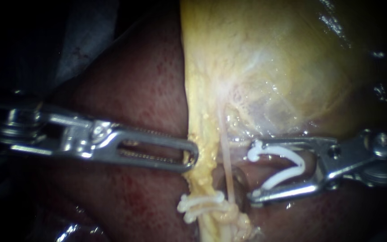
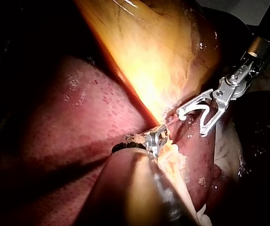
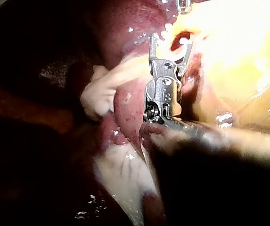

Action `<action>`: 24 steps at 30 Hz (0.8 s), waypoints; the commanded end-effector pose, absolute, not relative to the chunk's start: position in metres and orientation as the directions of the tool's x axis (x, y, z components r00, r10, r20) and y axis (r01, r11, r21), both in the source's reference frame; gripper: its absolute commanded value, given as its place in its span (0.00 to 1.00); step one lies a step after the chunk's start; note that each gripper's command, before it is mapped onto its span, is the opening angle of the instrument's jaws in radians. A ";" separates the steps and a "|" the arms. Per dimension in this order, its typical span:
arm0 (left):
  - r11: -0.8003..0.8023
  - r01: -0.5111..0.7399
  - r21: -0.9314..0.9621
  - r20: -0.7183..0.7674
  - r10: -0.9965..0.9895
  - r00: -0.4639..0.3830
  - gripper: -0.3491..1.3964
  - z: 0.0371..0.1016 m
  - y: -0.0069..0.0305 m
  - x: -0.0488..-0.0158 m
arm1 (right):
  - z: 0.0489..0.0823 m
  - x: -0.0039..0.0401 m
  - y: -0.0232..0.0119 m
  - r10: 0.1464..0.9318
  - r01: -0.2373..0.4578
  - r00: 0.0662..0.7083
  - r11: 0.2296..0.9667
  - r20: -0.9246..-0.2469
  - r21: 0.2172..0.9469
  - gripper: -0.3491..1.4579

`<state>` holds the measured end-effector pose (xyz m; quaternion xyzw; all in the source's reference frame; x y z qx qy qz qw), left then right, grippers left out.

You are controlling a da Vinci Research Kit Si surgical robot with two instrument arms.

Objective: Clipping third clip left tube

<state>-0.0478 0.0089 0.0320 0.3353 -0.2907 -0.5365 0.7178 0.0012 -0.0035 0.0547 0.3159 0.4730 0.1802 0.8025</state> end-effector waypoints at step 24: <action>0.197 0.575 0.794 0.058 -0.966 0.251 0.00 0.0314 0.0088 -0.0477 | 0.0584 0.0049 -0.0050 0.594 0.010 0.528 0.710 -0.606 0.704 0.52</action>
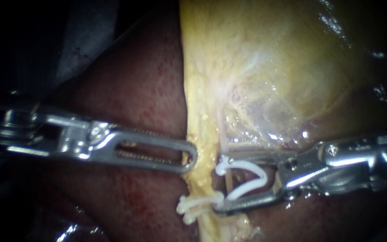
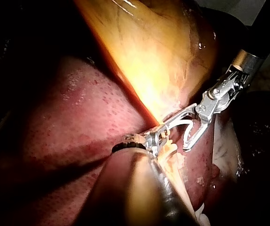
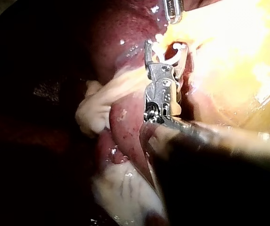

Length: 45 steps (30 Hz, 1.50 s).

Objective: Clipping third clip left tube

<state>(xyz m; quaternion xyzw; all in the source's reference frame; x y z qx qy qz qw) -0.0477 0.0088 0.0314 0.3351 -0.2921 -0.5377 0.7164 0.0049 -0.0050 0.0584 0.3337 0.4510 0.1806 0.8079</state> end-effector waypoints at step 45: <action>0.196 0.575 0.794 0.058 -0.966 0.251 0.00 0.0313 0.0088 -0.0478 | 0.0608 0.0113 -0.0068 0.609 0.031 0.537 0.678 -0.584 0.735 0.52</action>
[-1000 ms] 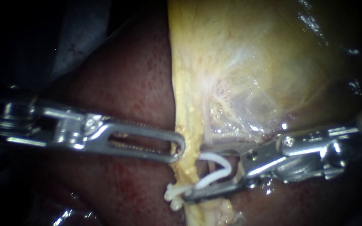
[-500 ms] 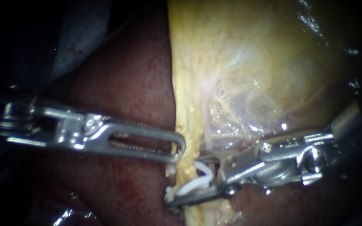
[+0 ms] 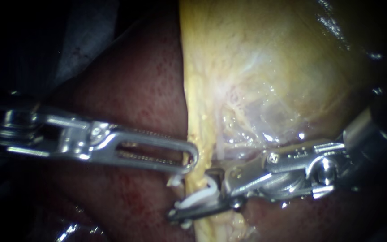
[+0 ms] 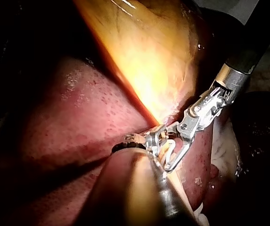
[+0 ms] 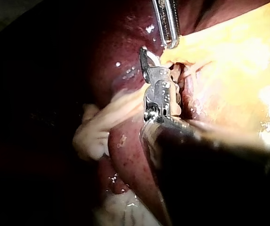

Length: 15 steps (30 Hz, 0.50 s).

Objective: Clipping third clip left tube

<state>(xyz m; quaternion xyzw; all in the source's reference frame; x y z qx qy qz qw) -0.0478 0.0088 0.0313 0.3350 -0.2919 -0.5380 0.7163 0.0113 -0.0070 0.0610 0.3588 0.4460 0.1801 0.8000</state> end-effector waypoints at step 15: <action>0.197 0.575 0.794 0.058 -0.966 0.251 0.00 0.0313 0.0088 -0.0478 | 0.0598 0.0115 -0.0077 0.617 0.084 0.536 0.640 -0.576 0.764 0.50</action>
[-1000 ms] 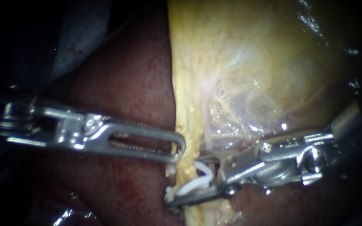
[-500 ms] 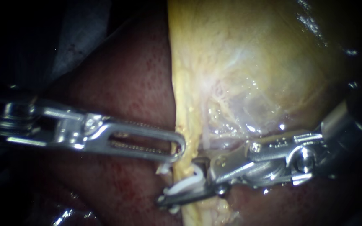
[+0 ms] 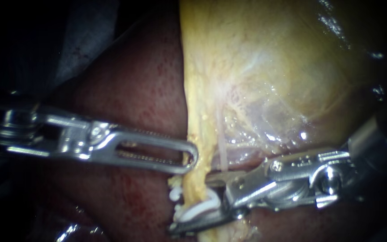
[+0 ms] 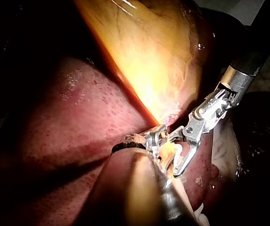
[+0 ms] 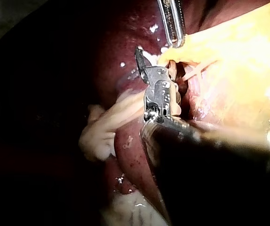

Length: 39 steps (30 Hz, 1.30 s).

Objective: Clipping third clip left tube

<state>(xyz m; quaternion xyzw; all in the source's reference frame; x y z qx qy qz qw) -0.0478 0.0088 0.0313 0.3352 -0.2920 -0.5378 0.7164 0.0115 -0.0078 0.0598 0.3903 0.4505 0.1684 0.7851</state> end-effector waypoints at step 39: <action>0.196 0.575 0.794 0.058 -0.966 0.250 0.00 0.0313 0.0087 -0.0479 | 0.0594 0.0114 -0.0043 0.665 0.027 0.489 0.635 -0.564 0.772 0.48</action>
